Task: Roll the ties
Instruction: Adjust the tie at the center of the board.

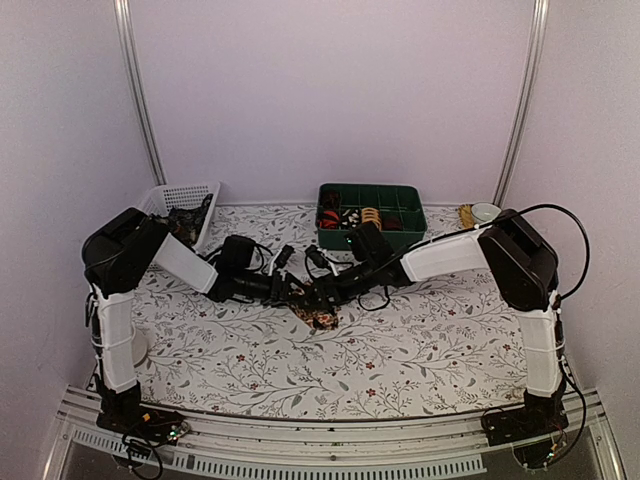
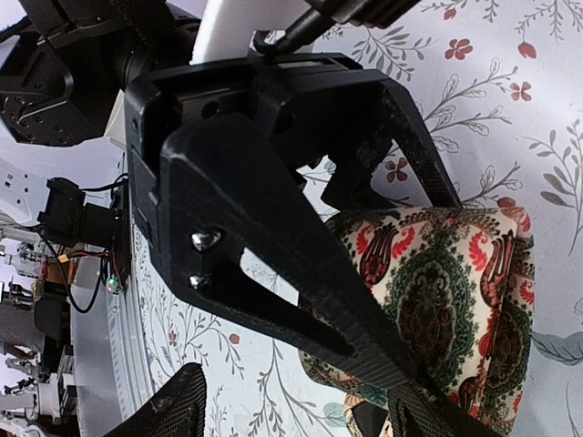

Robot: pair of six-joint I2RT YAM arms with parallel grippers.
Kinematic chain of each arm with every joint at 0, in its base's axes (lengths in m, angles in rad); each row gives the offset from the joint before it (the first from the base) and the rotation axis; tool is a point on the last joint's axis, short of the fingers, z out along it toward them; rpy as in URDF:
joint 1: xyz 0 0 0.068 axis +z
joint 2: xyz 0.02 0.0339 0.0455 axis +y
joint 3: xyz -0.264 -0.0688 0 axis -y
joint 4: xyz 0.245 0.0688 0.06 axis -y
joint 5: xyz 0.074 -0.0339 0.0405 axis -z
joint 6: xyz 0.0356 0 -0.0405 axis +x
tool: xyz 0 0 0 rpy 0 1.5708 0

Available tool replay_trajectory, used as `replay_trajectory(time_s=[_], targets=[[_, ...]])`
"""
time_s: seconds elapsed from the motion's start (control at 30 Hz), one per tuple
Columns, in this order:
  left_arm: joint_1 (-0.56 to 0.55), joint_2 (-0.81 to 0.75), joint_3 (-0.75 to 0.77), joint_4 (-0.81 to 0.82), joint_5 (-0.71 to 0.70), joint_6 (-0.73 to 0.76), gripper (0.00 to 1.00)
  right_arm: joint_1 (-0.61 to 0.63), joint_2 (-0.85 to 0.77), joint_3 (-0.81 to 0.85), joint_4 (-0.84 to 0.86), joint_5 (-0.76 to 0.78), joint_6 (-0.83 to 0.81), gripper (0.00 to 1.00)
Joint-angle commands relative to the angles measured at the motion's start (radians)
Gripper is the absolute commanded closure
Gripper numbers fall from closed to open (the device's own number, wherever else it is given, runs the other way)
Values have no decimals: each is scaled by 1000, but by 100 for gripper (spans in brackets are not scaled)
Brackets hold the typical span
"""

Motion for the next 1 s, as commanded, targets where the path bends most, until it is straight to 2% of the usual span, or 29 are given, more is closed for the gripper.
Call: replay_trajectory(time_s=[0.0, 0.1, 0.2, 0.3, 0.37, 0.43, 0.5, 0.63, 0.8, 0.97], targets=[[-45, 50, -4, -168, -21, 53, 37, -7, 95, 12, -44, 53, -18, 32], [-48, 44, -3, -198, -36, 76, 40, -9, 96, 12, -49, 60, -20, 32], [-52, 44, 8, -219, -39, 92, 61, -12, 96, 14, -55, 62, -24, 32], [-53, 45, 15, -227, -48, 102, 67, -14, 92, 14, -62, 68, -28, 32], [-54, 46, 18, -232, -53, 105, 80, -15, 82, 14, -71, 75, -34, 32], [-54, 44, 20, -233, -58, 108, 86, -15, 62, 13, -88, 91, -43, 31], [-53, 34, 18, -236, -73, 115, 100, -18, 25, 9, -105, 104, -53, 28], [-48, -4, 12, -254, -118, 137, 100, -54, -99, 5, -159, 117, -68, 21], [-46, -84, -3, -259, -197, 156, 100, -159, -264, 22, -211, 137, -50, 12], [-48, -164, -5, -267, -233, 171, 100, -287, -313, 79, -267, 215, -47, 5]])
